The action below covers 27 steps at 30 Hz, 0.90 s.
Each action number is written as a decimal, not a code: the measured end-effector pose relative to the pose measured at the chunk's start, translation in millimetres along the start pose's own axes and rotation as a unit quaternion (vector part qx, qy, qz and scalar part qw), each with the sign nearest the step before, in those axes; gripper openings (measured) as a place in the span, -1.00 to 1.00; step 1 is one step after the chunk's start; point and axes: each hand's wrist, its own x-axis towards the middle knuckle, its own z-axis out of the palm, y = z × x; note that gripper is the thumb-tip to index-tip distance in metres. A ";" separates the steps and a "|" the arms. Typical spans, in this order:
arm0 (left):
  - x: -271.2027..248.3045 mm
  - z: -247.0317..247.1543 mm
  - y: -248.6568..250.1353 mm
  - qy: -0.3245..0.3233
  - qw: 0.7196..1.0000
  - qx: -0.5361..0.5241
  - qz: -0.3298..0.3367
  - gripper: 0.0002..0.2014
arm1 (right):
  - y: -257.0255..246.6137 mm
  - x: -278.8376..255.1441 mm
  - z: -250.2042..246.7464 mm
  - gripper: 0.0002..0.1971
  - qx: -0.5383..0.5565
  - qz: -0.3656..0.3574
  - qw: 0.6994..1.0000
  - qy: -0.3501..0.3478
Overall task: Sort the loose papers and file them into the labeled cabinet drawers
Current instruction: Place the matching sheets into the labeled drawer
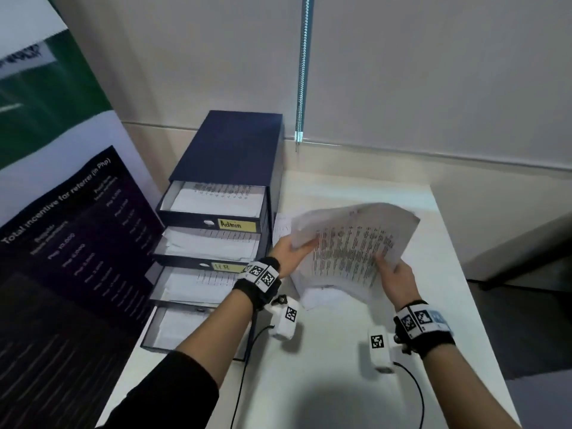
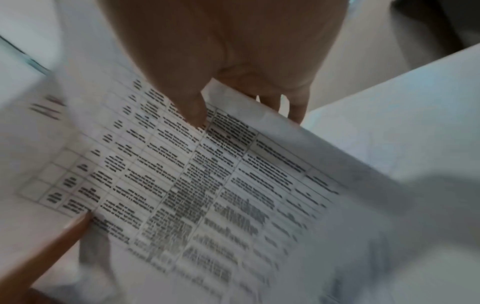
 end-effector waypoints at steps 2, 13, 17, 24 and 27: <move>-11.7 -13.8 19.3 0.031 0.999 -0.039 0.022 -0.53 | -31.9 -8.5 1.8 -0.59 0.034 -0.031 0.999 -0.010; -77.4 -154.4 -17.8 0.084 0.991 -0.073 -0.072 -0.60 | -108.5 -92.4 120.4 -0.33 0.079 0.018 0.972 -0.219; -111.0 -197.3 -67.8 0.151 0.982 -0.034 -0.111 -0.57 | -121.7 -126.2 169.6 -0.34 0.184 0.116 0.941 -0.258; -164.4 -246.0 -127.8 0.089 0.979 0.047 -0.180 -0.36 | -113.6 -132.4 227.0 -0.70 0.216 0.242 0.902 -0.286; -168.4 -263.7 -130.1 0.115 0.981 0.024 -0.152 -0.47 | -112.0 -127.7 236.6 -0.62 0.216 0.242 0.894 -0.311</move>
